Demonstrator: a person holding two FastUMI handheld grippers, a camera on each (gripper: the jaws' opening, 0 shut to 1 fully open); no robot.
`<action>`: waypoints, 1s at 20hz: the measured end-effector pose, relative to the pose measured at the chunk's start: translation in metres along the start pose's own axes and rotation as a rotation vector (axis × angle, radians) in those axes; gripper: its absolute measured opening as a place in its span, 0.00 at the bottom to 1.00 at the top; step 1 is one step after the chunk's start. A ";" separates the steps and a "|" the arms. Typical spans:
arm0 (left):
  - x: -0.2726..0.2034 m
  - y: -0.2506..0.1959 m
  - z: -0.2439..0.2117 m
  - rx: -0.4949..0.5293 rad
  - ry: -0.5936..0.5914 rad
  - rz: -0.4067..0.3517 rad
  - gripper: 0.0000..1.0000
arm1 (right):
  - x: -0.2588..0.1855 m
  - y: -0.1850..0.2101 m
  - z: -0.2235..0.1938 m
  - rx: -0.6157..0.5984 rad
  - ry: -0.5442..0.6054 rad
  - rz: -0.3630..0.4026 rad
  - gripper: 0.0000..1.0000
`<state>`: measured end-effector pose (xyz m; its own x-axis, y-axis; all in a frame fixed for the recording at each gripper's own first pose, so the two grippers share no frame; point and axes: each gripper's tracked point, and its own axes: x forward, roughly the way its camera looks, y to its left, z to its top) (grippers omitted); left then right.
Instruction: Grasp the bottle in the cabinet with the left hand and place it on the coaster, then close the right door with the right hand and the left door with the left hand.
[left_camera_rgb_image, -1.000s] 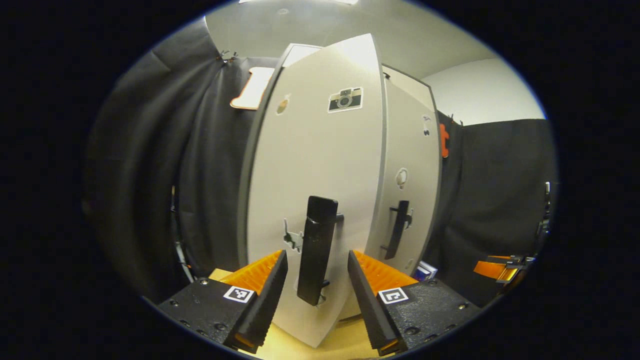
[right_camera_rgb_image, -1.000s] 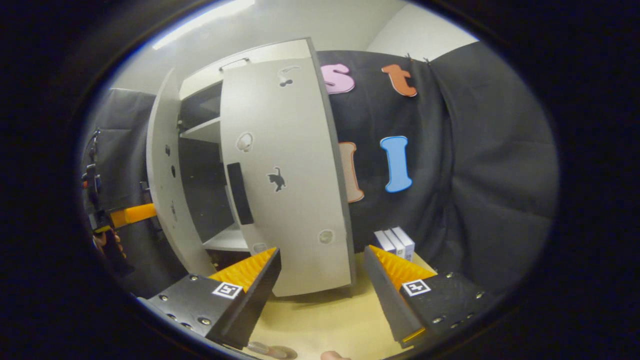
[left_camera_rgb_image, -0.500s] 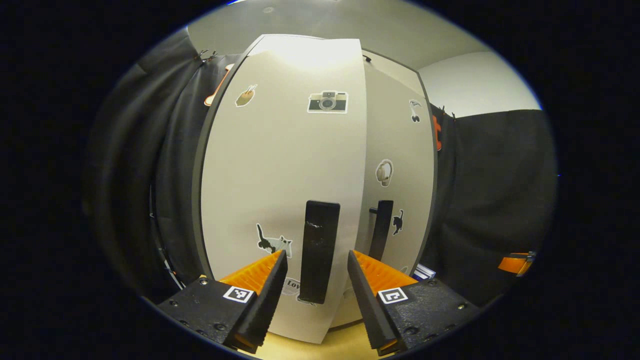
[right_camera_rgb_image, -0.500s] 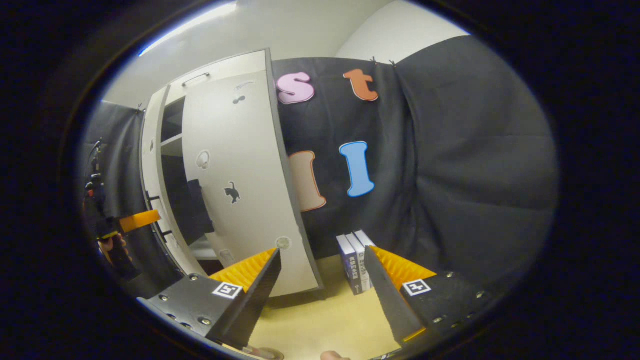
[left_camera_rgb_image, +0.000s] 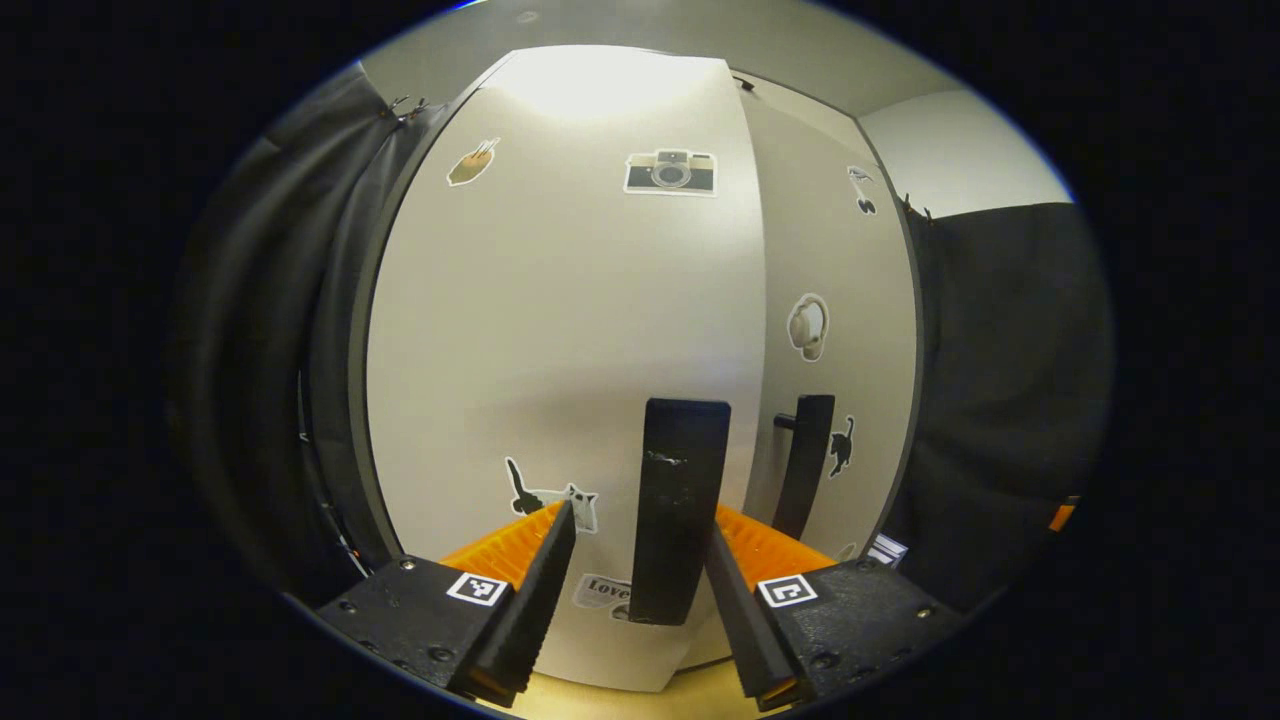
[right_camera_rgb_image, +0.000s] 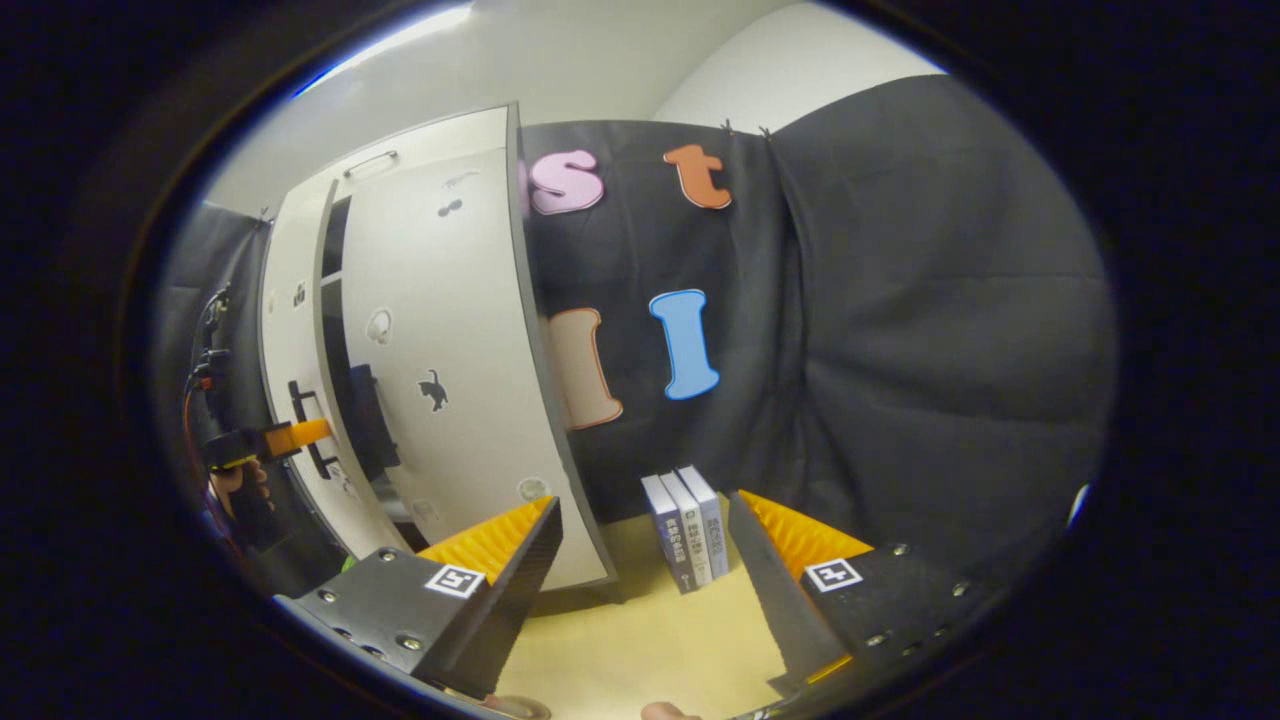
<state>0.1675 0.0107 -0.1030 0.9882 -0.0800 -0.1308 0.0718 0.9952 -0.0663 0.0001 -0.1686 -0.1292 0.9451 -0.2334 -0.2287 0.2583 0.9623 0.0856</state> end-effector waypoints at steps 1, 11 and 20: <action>0.003 -0.001 0.000 -0.003 0.002 -0.002 0.74 | 0.001 0.000 0.000 0.000 0.000 -0.001 1.00; 0.007 0.006 -0.001 0.068 -0.001 0.048 0.80 | 0.008 0.008 -0.002 -0.006 0.003 0.010 1.00; -0.010 -0.003 0.013 0.089 -0.013 0.012 0.80 | 0.003 0.041 0.015 -0.050 -0.017 0.051 1.00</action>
<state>0.1593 0.0093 -0.0887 0.9906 -0.0676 -0.1186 0.0708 0.9972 0.0230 0.0165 -0.1319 -0.1116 0.9602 -0.1855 -0.2086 0.1995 0.9787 0.0478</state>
